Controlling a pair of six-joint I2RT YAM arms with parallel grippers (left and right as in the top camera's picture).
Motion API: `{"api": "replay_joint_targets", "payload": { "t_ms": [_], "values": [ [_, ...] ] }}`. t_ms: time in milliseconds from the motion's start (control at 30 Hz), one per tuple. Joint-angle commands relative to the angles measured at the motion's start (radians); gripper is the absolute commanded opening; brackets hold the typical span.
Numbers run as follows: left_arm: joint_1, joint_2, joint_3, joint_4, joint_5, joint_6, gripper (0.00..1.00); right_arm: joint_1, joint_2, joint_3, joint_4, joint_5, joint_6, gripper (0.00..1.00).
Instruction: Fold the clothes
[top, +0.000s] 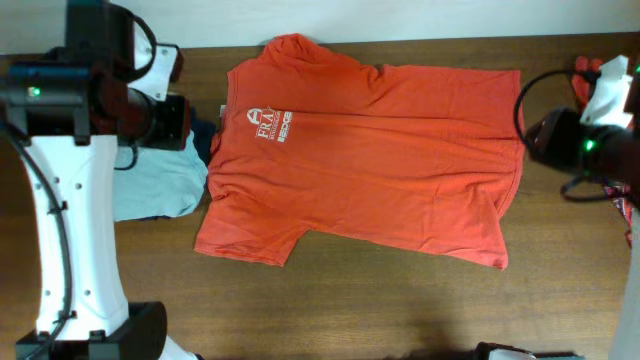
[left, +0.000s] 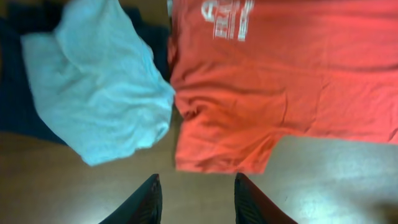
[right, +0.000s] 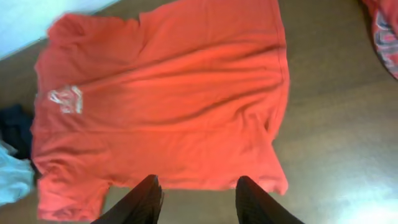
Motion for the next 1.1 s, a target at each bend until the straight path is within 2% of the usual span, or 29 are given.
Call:
{"api": "replay_joint_targets", "payload": {
  "t_ms": [0,200,300,367,433,567,667,733,933,1067],
  "values": [
    [0.001,-0.057,-0.156,0.044,-0.014,-0.006,0.38,0.069,-0.058,-0.088,-0.022,0.170,0.107,0.49],
    [0.001,-0.160,-0.570,0.283,-0.013,-0.034,0.39,0.090,-0.097,-0.390,0.014,0.188,0.187,0.68],
    [0.001,-0.178,-0.750,0.398,-0.002,-0.040,0.40,0.084,-0.078,-0.588,0.121,0.169,0.191,0.68],
    [0.001,-0.175,-0.834,0.450,0.021,-0.040,0.43,0.074,-0.053,-0.709,0.222,0.127,0.190,0.57],
    [0.001,-0.174,-0.924,0.502,0.040,-0.040,0.43,0.059,-0.018,-0.814,0.328,0.076,0.191,0.38],
    [0.001,-0.174,-1.027,0.577,0.066,-0.041,0.44,0.045,0.064,-0.919,0.446,0.029,0.190,0.19],
    [0.001,-0.174,-1.044,0.602,0.066,-0.048,0.44,0.038,0.141,-0.942,0.504,0.034,0.190,0.12],
    [0.001,-0.174,-1.044,0.612,0.067,-0.048,0.44,0.038,0.202,-0.944,0.560,0.033,0.190,0.04],
    [0.001,-0.174,-1.044,0.619,0.066,-0.048,0.44,0.038,0.375,-0.944,0.687,0.041,0.190,0.04],
    [0.001,-0.175,-1.044,0.615,0.066,-0.048,0.44,0.039,0.467,-0.945,0.636,0.041,0.189,0.04]
  ]
}}
